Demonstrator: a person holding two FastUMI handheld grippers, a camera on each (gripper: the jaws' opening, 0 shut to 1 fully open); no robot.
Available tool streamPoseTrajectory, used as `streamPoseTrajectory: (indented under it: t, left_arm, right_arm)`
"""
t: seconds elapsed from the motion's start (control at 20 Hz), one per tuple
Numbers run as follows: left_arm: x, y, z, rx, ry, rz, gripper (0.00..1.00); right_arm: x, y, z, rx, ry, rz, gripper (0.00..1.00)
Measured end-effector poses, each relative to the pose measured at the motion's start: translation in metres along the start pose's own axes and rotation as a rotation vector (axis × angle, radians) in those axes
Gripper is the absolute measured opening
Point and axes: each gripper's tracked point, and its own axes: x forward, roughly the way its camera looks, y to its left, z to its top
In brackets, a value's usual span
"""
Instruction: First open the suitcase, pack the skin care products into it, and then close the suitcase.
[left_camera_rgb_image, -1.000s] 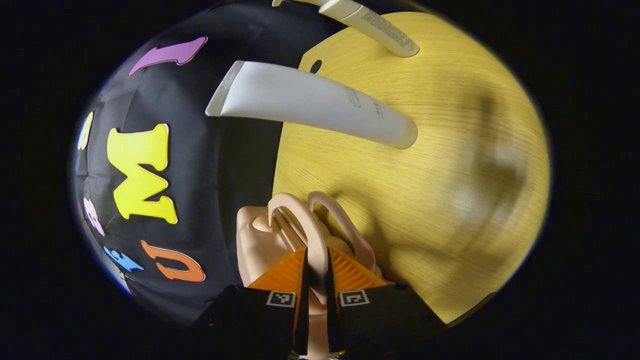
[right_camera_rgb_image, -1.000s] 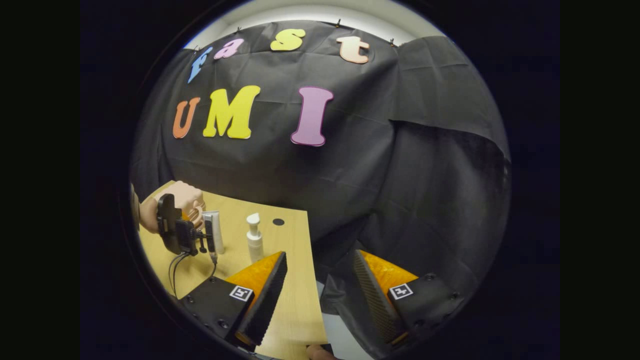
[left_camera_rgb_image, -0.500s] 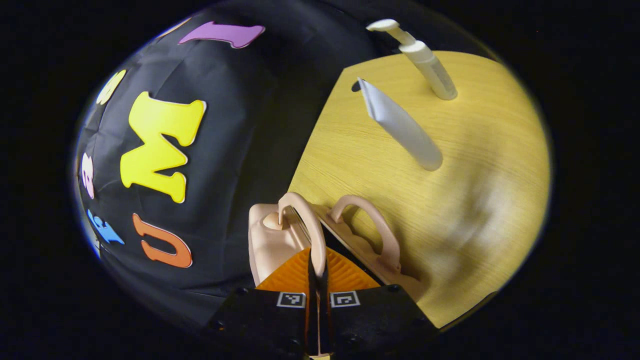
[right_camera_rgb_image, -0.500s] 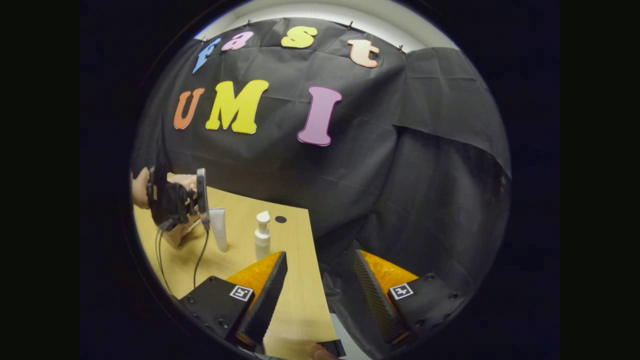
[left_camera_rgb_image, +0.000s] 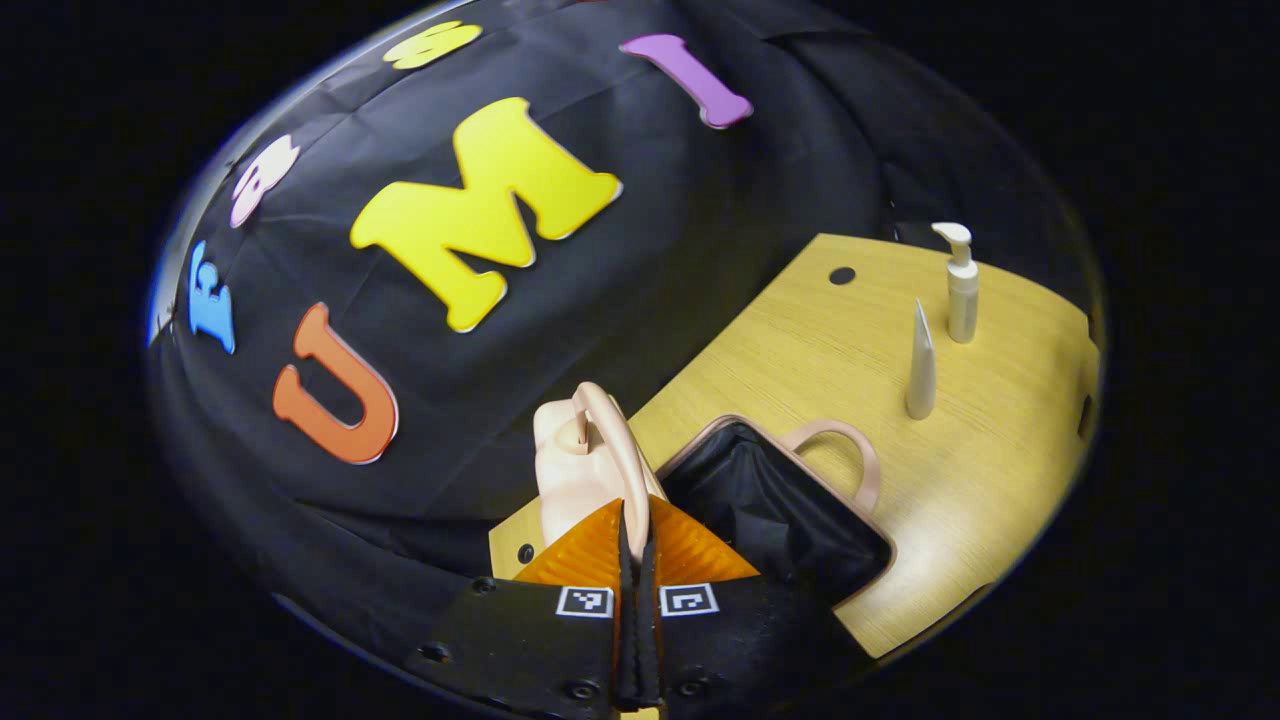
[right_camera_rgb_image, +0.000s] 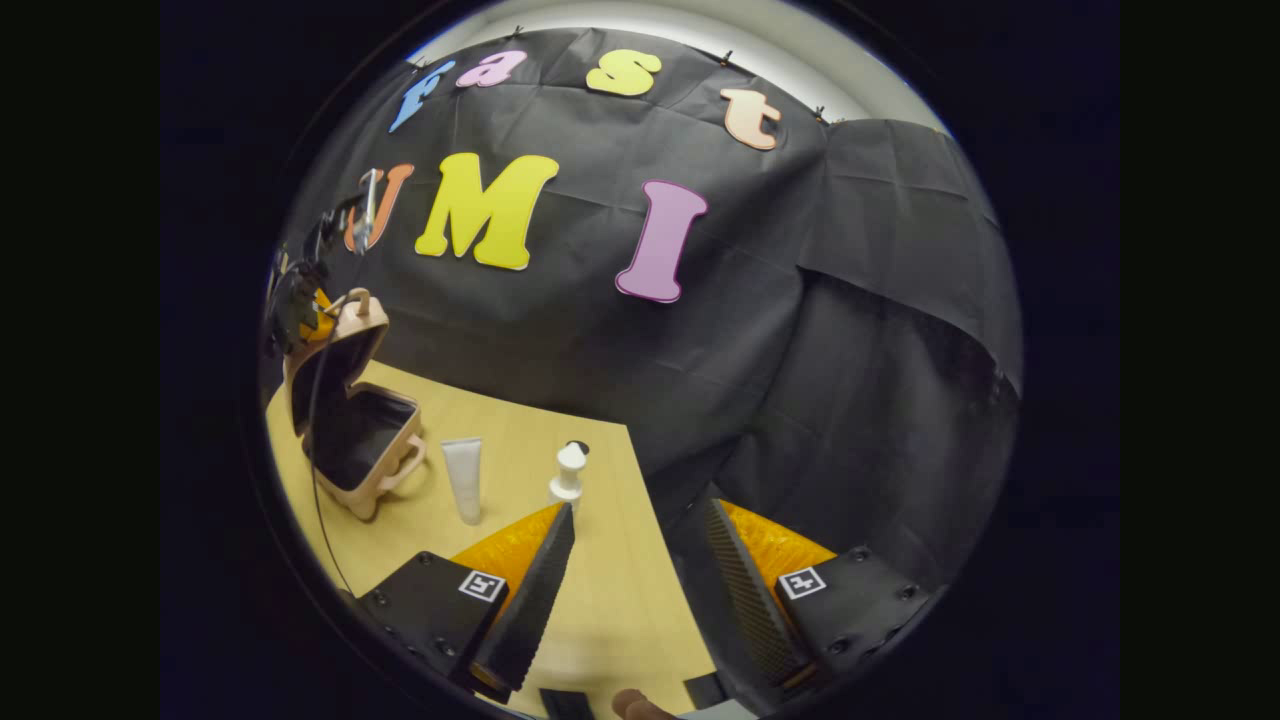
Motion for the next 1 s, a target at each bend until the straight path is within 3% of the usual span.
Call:
streamPoseTrajectory:
  t: [0.15, 0.3, 0.8, 1.0]
  left_arm:
    - [-0.005, 0.052, -0.031, -0.092, -0.002, 0.048, 0.03]
    - [-0.001, 0.093, -0.062, -0.240, -0.023, 0.040, 0.02]
    - [0.036, 0.170, -0.189, -0.932, -0.188, -0.070, 0.03]
    - [0.060, 0.173, -0.260, -1.141, -0.105, -0.060, 0.03]
  right_arm:
    - [0.001, 0.028, 0.003, 0.000, 0.031, -0.003, 0.80]
    - [-0.003, 0.054, 0.004, 0.031, 0.073, -0.003, 0.80]
    - [-0.025, 0.103, 0.011, -0.026, 0.129, -0.007, 0.80]
    - [-0.026, 0.101, 0.005, -0.033, 0.169, -0.038, 0.82]
